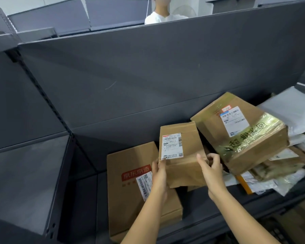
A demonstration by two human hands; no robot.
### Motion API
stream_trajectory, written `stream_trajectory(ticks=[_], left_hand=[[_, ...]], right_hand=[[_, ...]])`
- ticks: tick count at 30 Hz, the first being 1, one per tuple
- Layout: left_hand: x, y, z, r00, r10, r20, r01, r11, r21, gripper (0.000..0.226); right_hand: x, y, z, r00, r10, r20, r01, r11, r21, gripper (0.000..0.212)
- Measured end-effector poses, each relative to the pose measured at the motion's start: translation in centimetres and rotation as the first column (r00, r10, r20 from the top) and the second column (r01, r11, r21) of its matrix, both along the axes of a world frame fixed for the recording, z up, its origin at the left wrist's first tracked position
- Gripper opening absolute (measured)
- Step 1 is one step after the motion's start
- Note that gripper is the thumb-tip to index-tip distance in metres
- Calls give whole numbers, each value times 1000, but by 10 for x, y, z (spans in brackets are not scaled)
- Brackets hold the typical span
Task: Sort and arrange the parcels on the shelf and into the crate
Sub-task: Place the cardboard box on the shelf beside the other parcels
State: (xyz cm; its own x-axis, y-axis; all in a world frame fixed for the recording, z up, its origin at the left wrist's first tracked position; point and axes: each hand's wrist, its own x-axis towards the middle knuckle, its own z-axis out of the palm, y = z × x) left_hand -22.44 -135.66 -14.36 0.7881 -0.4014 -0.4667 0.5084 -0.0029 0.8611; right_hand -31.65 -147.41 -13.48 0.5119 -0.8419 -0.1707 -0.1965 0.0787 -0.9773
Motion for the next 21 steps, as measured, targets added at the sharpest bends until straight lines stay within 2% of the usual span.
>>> stream_trajectory(ticks=[2,3,7,9,11,13,14,19,21], left_hand=[[-3,13,1,998,59,27,-56,993,-103,14],[-4,21,3,994,93,49,-84,983,-162,12],[2,51,15,988,127,87,-85,921,-379,33],[4,60,21,991,116,65,-72,880,-469,51],[1,67,24,994,102,23,-73,834,-546,56],[-3,75,25,995,99,-32,-99,804,-586,57],[-5,78,26,994,91,-64,-111,795,-596,60],[-15,92,32,990,74,-121,-131,795,-593,61],[-17,99,37,993,88,-83,-121,782,-611,59]], right_hand=[[-4,10,5,997,20,68,-18,999,-29,21],[-7,15,10,992,52,111,-48,998,-40,23],[-23,33,39,935,233,266,-189,965,-179,24],[-29,43,53,922,339,186,-264,903,-339,50],[-30,54,65,929,370,21,-293,767,-570,75],[-30,69,77,948,316,-51,-240,596,-766,77],[-31,77,81,957,284,-48,-202,540,-817,74],[-36,111,91,977,212,-3,-95,426,-900,70],[-36,118,91,971,239,15,-91,424,-901,70]])
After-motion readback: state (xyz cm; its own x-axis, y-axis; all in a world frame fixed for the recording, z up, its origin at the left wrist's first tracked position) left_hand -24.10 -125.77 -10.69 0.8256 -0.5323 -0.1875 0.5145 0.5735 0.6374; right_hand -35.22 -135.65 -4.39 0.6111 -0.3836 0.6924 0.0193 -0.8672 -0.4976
